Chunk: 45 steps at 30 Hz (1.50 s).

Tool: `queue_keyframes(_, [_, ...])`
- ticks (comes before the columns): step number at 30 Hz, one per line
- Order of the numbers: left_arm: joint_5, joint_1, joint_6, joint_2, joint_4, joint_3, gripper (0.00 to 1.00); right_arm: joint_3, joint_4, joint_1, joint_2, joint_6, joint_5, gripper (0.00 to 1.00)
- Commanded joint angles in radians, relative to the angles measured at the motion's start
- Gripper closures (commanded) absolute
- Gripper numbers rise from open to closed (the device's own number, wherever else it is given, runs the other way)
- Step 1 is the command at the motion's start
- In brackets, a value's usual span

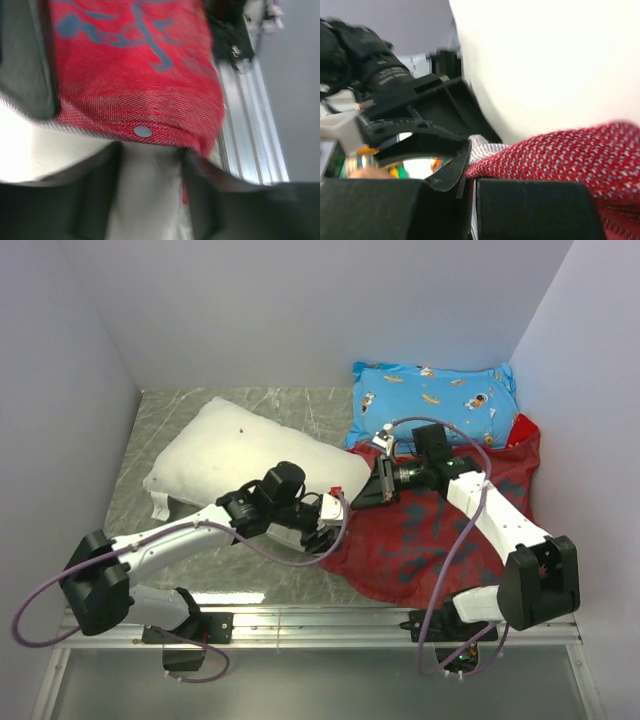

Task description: Put the pillow into the pillowcase

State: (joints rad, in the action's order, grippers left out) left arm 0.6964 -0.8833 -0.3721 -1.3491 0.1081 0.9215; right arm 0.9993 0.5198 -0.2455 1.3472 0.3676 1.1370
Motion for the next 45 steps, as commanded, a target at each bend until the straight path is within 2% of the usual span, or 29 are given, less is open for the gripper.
queue_keyframes(1, [0.052, -0.019, -0.071, 0.077, 0.235, 0.023, 0.37, -0.014, -0.008, -0.058, -0.051, -0.034, -0.052, 1.0])
queue_keyframes(3, [0.011, 0.039, -0.093, 0.154, 0.283, 0.043, 0.25, -0.024, 0.043, -0.078, -0.065, -0.132, -0.103, 1.0])
queue_keyframes(5, [0.04, 0.122, -0.102, 0.201, 0.327, 0.075, 0.17, -0.024, 0.114, -0.081, -0.082, -0.211, -0.143, 0.92])
queue_keyframes(6, [0.046, 0.203, -0.094, 0.226, 0.341, 0.097, 0.15, -0.004, 0.138, -0.081, -0.086, -0.235, -0.17, 0.7])
queue_keyframes(8, [0.06, 0.274, -0.097, 0.22, 0.407, 0.193, 0.14, 0.047, 0.241, -0.072, -0.094, -0.329, -0.209, 0.5])
queue_keyframes(9, [0.058, 0.326, -0.106, 0.193, 0.429, 0.232, 0.14, 0.123, 0.276, -0.058, -0.092, -0.358, -0.221, 0.39])
queue_keyframes(12, [0.038, 0.412, -0.056, 0.11, 0.383, 0.342, 0.12, 0.348, 0.396, 0.0, -0.057, -0.443, -0.282, 0.28])
queue_keyframes(15, [-0.023, 0.428, -0.051, -0.006, 0.305, 0.427, 0.1, 0.561, 0.389, 0.069, 0.036, -0.4, -0.357, 0.2])
queue_keyframes(18, [-0.06, 0.431, -0.092, -0.149, 0.291, 0.522, 0.08, 0.706, 0.307, 0.109, 0.188, -0.323, -0.474, 0.19])
queue_keyframes(20, [-0.055, 0.437, -0.122, -0.218, 0.321, 0.617, 0.07, 0.809, 0.367, 0.106, 0.366, -0.358, -0.532, 0.19])
queue_keyframes(21, [-0.054, 0.448, -0.155, -0.272, 0.338, 0.641, 0.07, 0.94, 0.409, 0.106, 0.433, -0.387, -0.54, 0.19])
queue_keyframes(22, [-0.057, 0.448, -0.166, -0.292, 0.335, 0.674, 0.07, 0.999, 0.48, 0.106, 0.551, -0.424, -0.54, 0.19])
queue_keyframes(26, [-0.048, 0.455, -0.205, -0.37, 0.34, 0.737, 0.04, 1.202, 0.58, 0.104, 0.734, -0.519, -0.502, 0.19])
queue_keyframes(29, [-0.035, 0.457, -0.221, -0.415, 0.37, 0.78, 0.04, 1.21, 0.608, 0.095, 0.787, -0.584, -0.456, 0.19])
queue_keyframes(37, [-0.008, 0.455, -0.29, -0.487, 0.429, 0.789, 0.02, 1.007, 0.605, 0.078, 0.728, -0.708, -0.344, 0.19])
queue_keyframes(41, [0.015, 0.455, -0.318, -0.486, 0.436, 0.757, 0.01, 0.941, 0.589, 0.075, 0.705, -0.725, -0.304, 0.19])
queue_keyframes(45, [0.034, 0.455, -0.321, -0.483, 0.435, 0.726, 0.01, 0.95, 0.582, 0.09, 0.702, -0.714, -0.301, 0.2])
